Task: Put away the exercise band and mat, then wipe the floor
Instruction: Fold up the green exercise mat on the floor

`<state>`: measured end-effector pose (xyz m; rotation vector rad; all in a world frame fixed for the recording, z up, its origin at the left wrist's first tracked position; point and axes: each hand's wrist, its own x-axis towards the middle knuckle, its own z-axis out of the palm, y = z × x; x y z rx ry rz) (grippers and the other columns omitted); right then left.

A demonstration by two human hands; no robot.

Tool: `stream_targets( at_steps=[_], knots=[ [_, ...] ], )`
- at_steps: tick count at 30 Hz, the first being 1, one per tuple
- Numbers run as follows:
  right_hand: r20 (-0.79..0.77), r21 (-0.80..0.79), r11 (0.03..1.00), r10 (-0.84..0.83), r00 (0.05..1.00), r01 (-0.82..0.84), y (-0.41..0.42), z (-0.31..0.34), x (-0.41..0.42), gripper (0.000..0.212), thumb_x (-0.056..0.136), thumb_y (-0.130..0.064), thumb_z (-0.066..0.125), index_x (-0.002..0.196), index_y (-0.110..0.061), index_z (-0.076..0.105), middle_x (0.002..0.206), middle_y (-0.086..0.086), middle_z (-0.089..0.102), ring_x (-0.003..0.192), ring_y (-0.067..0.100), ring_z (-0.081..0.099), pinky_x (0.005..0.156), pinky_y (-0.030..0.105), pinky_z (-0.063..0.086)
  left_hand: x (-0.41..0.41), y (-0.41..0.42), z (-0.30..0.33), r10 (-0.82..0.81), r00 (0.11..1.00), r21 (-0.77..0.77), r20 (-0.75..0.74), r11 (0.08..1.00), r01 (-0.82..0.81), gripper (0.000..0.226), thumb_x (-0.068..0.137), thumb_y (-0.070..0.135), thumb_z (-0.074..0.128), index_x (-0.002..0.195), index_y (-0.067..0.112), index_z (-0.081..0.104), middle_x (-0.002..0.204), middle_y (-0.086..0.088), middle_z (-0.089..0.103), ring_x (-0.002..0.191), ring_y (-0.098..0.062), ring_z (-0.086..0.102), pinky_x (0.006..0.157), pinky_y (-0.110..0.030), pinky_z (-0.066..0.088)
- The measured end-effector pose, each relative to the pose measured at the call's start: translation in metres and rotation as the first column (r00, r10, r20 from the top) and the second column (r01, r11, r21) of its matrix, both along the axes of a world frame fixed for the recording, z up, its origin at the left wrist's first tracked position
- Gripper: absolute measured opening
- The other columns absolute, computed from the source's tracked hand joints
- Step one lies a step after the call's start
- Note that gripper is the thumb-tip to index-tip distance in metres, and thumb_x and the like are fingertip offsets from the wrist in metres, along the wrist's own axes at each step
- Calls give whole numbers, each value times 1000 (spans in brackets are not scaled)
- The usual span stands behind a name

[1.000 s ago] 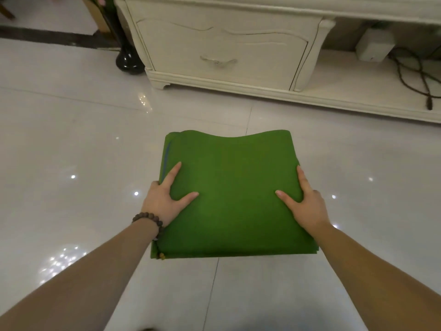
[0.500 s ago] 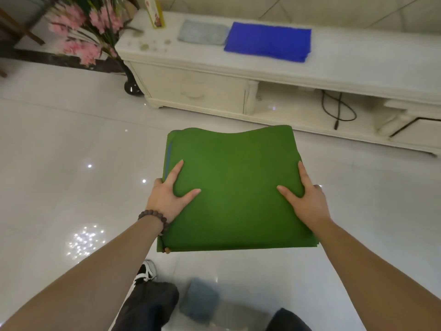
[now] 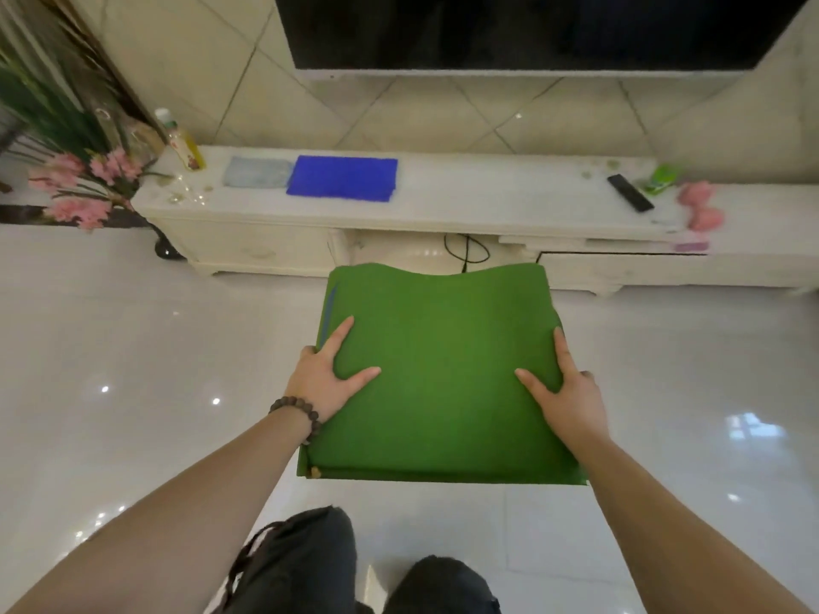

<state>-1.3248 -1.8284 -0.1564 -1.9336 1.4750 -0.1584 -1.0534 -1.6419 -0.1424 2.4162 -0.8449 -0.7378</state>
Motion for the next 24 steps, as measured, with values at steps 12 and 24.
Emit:
stream_targets(
  at_steps=[12, 24],
  knots=[
    [20, -46, 957, -284, 959, 285, -87, 49, -160, 84, 77, -69, 52, 142, -57, 0, 96, 8, 46, 79, 23, 51, 80, 36, 48, -117, -173, 41, -283, 959, -63, -1, 957, 283, 86, 74, 66, 64, 143, 59, 14, 111, -6, 42, 88, -21, 54, 97, -34, 46],
    [-55, -38, 917, -398, 916, 396, -335, 69, -289, 83, 81, -64, 54, 144, -54, 1, 105, 8, 41, 83, 23, 46, 87, 37, 45, -245, -455, 31, -391, 919, -103, -52, 917, 385, 87, 71, 69, 63, 141, 60, 12, 119, -12, 44, 97, -28, 59, 90, -34, 48]
  ],
)
